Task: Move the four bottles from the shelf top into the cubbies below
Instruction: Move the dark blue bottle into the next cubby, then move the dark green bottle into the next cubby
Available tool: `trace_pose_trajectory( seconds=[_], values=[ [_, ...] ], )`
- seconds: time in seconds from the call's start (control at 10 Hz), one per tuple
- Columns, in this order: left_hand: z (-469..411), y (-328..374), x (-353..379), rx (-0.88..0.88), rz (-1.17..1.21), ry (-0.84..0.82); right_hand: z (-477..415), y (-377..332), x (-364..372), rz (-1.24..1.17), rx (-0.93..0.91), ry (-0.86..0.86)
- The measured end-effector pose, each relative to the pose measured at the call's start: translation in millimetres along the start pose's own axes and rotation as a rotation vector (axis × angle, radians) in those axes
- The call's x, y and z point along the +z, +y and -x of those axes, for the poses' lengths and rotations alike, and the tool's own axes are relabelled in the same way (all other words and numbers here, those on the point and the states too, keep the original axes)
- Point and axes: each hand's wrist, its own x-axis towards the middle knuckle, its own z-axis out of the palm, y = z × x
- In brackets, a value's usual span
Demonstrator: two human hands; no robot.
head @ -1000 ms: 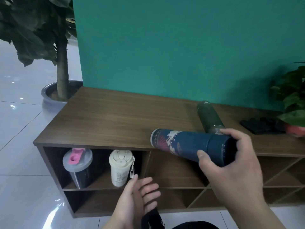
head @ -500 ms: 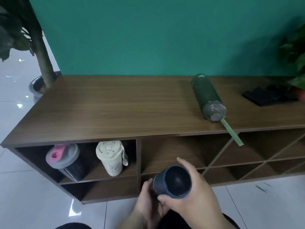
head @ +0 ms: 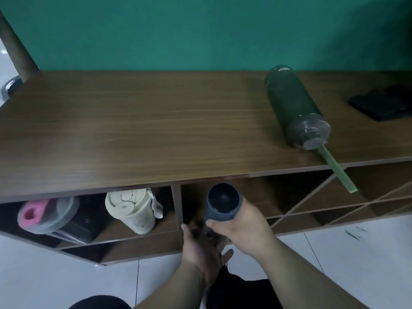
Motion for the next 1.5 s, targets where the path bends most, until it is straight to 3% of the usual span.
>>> trace_pose_trajectory(
  seconds=[0.1, 0.6, 0.8, 0.9, 1.0, 1.1, 1.2, 1.3, 1.4, 1.5],
  values=[
    [1, 4, 2, -0.009, -0.005, -0.022, -11, -1, 3, -0.023, 0.02, 0.015],
    [-5, 12, 12, -0.024, 0.438, -0.271, -35, -3, 14, -0.034, 0.012, 0.084],
    [3, 3, 16, 0.112, 0.252, -0.162, -31, -8, 12, -0.042, 0.014, 0.058],
    [2, 11, 12, 0.051, 0.204, -0.241, -29, -8, 13, -0.065, 0.038, 0.03],
    [14, 14, 14, 0.041, 0.226, -0.212, -23, -8, 11, -0.014, 0.099, -0.018],
    [15, 11, 6, 0.027, 0.464, -0.077, -4, -13, -2, 0.089, 0.212, -0.103],
    [30, 2, 12, 0.037, -0.056, -0.044, 28, -19, -25, 0.18, 0.295, -0.11],
    [39, -2, 19, 0.003, -0.219, 0.0, 55, -27, -42, 0.065, 0.232, 0.138],
    [49, 3, 25, -0.045, -0.223, -0.006, 71, -61, -59, -0.184, 0.12, 0.46],
    [61, 9, 29, -0.054, -0.221, -0.047, 69, -94, -89, -0.01, -0.179, 0.733]
  ],
)
